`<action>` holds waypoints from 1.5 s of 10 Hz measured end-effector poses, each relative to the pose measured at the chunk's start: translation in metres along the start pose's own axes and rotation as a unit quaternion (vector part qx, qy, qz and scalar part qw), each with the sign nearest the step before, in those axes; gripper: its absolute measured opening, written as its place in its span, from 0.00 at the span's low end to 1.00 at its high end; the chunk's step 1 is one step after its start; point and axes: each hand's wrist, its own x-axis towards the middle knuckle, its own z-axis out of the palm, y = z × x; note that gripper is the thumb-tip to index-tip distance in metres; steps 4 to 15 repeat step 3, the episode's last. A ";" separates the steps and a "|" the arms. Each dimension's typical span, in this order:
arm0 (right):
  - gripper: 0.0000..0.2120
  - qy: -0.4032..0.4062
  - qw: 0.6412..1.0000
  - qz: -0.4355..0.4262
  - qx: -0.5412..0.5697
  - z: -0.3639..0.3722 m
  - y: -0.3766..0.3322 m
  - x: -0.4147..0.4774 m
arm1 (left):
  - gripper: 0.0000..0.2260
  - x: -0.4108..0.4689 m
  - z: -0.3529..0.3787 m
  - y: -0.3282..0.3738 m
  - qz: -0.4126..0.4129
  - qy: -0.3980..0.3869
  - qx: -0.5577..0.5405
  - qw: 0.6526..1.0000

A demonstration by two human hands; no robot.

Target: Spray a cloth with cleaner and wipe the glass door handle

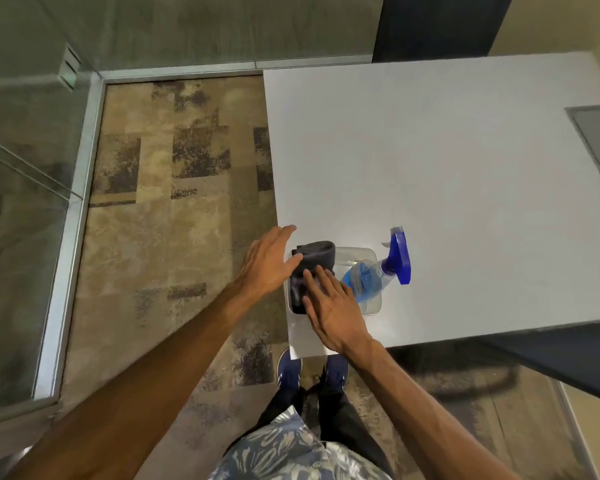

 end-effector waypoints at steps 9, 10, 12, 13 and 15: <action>0.33 0.109 0.993 -0.037 0.029 -0.054 -0.028 -0.009 | 0.30 -0.059 -0.047 0.011 -0.006 0.144 0.031 0.989; 0.33 0.109 0.993 -0.037 0.029 -0.054 -0.028 -0.009 | 0.30 -0.059 -0.047 0.011 -0.006 0.144 0.031 0.989; 0.33 0.109 0.993 -0.037 0.029 -0.054 -0.028 -0.009 | 0.30 -0.059 -0.047 0.011 -0.006 0.144 0.031 0.989; 0.33 0.109 0.993 -0.037 0.029 -0.054 -0.028 -0.009 | 0.30 -0.059 -0.047 0.011 -0.006 0.144 0.031 0.989; 0.33 0.109 0.993 -0.037 0.029 -0.054 -0.028 -0.009 | 0.30 -0.059 -0.047 0.011 -0.006 0.144 0.031 0.989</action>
